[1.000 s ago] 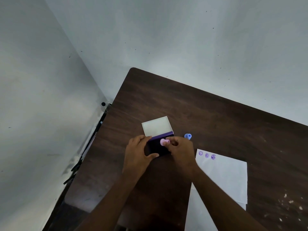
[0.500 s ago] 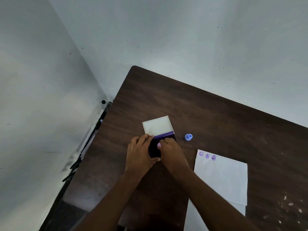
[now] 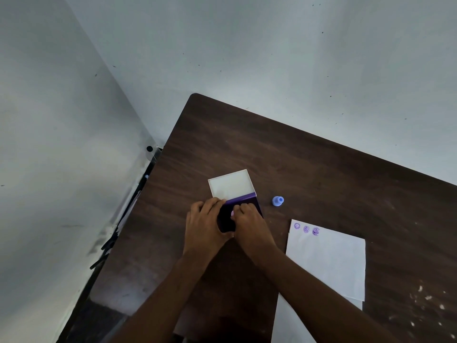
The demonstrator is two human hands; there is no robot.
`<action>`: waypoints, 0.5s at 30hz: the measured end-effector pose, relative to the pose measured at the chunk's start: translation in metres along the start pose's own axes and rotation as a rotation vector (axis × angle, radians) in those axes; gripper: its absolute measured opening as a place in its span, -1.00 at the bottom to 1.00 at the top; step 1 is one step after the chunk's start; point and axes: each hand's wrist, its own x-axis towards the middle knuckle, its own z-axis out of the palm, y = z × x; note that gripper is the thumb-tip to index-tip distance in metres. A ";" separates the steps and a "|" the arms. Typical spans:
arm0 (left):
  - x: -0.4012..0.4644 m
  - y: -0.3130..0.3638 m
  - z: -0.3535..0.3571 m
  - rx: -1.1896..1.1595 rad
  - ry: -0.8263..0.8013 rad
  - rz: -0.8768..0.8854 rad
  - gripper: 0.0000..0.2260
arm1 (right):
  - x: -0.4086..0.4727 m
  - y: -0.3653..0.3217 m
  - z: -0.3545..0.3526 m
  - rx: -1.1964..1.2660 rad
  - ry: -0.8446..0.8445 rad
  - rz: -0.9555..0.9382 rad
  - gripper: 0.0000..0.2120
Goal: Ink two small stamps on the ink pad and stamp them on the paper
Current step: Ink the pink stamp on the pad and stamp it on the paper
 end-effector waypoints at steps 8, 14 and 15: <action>-0.002 0.001 0.000 -0.015 0.008 -0.008 -0.26 | 0.000 -0.001 0.006 -0.010 0.067 -0.022 -0.56; 0.000 0.009 -0.005 -0.001 -0.018 -0.018 -0.29 | 0.003 -0.008 -0.004 0.032 0.002 0.079 -0.55; 0.000 0.010 -0.006 0.002 -0.034 -0.016 -0.27 | 0.004 -0.008 -0.012 0.060 -0.046 0.113 -0.56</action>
